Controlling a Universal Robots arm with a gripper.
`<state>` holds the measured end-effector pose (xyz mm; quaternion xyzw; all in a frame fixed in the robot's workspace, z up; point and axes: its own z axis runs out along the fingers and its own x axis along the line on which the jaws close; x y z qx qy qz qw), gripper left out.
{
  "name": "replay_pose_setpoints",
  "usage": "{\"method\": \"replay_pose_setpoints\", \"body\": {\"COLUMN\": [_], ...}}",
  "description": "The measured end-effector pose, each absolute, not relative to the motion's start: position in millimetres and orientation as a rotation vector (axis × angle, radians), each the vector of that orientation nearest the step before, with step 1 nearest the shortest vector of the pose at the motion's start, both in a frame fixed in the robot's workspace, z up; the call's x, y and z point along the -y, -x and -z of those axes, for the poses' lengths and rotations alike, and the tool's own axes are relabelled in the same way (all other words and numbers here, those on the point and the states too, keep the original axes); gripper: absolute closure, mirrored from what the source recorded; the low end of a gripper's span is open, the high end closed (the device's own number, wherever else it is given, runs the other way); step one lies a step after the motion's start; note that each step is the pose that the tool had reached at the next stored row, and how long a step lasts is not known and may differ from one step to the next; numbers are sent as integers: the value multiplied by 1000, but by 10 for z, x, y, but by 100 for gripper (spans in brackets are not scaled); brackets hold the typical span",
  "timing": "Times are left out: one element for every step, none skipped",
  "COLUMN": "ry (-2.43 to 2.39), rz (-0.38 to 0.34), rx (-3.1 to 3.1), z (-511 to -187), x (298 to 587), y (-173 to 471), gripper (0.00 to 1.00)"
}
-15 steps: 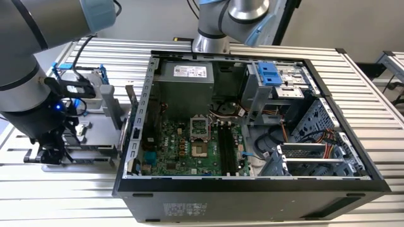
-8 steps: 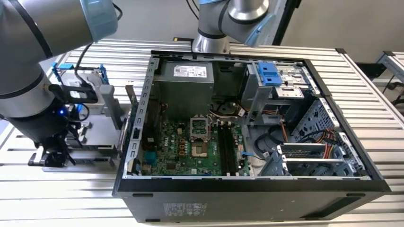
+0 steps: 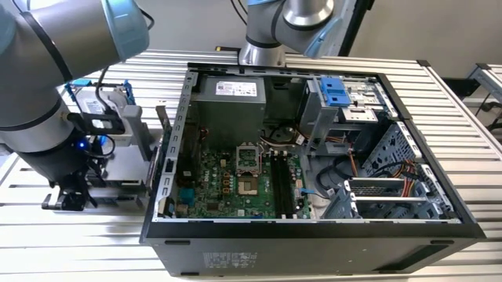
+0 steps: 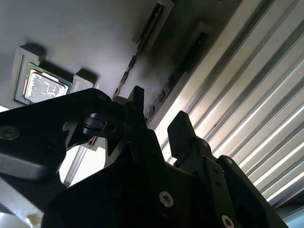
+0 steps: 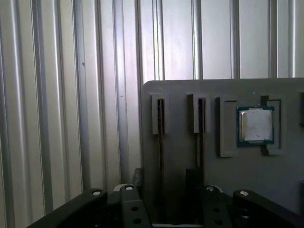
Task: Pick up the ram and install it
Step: 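Pick up the ram and move it above insertion slot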
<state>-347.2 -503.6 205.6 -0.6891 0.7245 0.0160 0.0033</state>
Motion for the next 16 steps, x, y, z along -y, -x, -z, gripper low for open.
{"method": "replay_pose_setpoints", "body": {"ry": [2160,2160,2160,2160,2160,2160,2160,2160,2160,2161,2161,2161,2161,2162,2162,2162], "rz": [-50,-50,-50,-50,-50,-50,-50,-50,-49,-48,-48,-47,-46,-45,-45,-44], "rx": [-2272,-2272,-2272,-2272,-2272,-2272,-2272,-2272,-2273,-2273,-2273,-2273,-2274,-2274,-2274,-2275], "z": [-2037,-2019,-2000,-1982,-1965,-1948,-1937,-1937,-1937,-1937,-1936,-1936,-1936,-1936,-1936,-1936], "x": [5036,5036,5036,5036,5036,5036,5036,5036,5036,5036,5036,5036,5036,5036,5036,5036], "y": [3472,3473,3473,3473,3473,3473,3473,3473,3473,3473,3472,3472,3472,3473,3473,3473], "gripper": [0,0,0,0,0,0,0,0,0,0,0,0,0,0,100,100]}}
